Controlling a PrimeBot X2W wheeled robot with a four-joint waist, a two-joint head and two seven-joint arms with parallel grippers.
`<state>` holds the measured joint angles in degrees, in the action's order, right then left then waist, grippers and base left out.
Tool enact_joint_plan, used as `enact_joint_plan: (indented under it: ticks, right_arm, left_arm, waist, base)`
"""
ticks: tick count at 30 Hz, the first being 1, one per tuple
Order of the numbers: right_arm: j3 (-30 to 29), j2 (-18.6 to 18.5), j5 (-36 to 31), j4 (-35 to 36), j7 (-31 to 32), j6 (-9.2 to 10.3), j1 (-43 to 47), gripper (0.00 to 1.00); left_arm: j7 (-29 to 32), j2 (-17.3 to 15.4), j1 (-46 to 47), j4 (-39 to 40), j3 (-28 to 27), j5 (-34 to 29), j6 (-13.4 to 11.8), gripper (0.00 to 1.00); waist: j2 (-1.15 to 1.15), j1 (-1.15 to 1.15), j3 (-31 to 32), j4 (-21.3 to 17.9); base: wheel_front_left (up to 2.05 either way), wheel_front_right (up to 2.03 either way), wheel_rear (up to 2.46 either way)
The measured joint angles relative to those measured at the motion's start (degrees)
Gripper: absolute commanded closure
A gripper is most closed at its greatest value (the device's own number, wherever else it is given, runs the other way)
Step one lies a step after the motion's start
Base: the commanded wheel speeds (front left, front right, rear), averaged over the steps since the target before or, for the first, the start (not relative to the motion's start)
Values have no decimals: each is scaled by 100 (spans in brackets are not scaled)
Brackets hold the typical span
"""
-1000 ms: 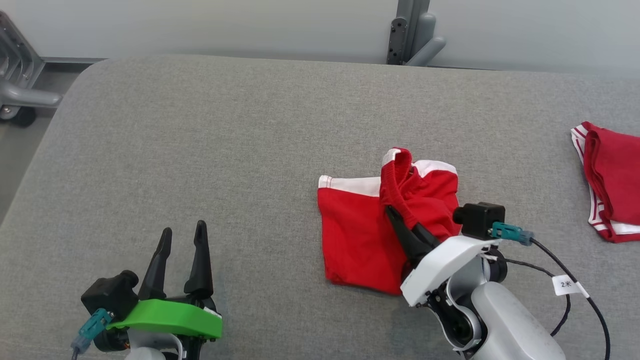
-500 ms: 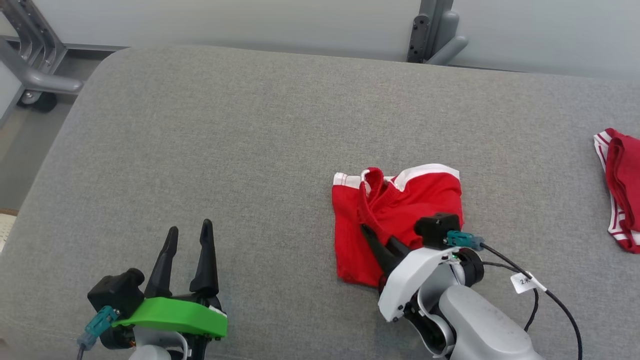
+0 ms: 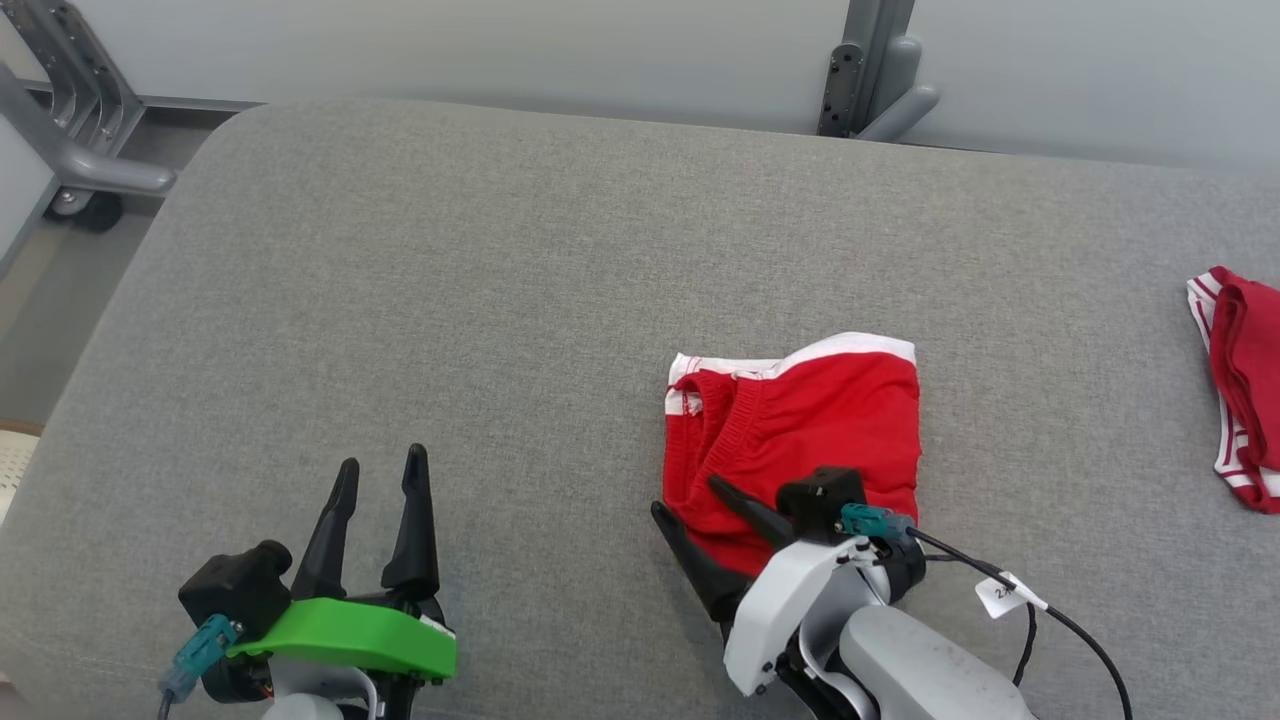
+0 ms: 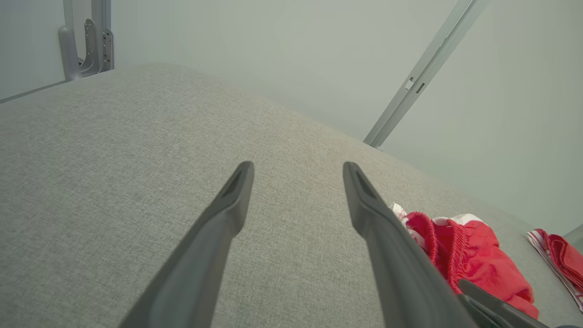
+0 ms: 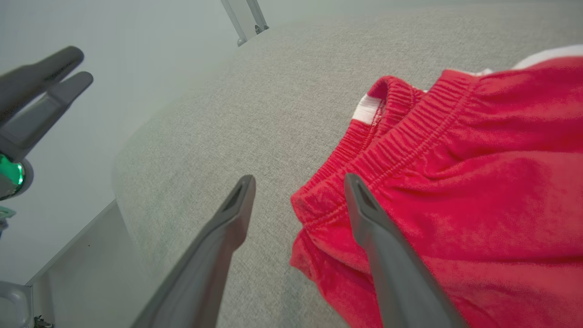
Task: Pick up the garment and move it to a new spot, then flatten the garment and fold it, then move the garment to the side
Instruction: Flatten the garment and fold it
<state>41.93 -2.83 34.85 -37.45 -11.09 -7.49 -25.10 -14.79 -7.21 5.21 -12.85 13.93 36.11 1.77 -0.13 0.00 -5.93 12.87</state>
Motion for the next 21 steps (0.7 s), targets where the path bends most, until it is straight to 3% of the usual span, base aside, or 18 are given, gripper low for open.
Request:
enact_joint_plan:
  ticks: [3, 10, 21]
  right_arm:
    - [-54, 3, -45, 14, -158, 0, 0, 0]
    - [-965, 0, -754, 220, -374, 0, -62, 0]
    - [-2746, -1, -1908, 1548, -390, 0, 684, 0]
  left_arm:
    - [-1, -10, -7, 1, 0, 0, -2, 0]
    - [-8, -37, -26, 81, 32, -1, -32, 0]
    - [-18, -24, -30, 300, -3, -157, -97, 0]
  waist:
    - [0, 0, 21, -41]
    - [0, 0, 91, -183]
    - [0, 0, 180, -460]
  base:
    - [0, 0, 0]
    - [0, 0, 0]
    - [0, 0, 0]
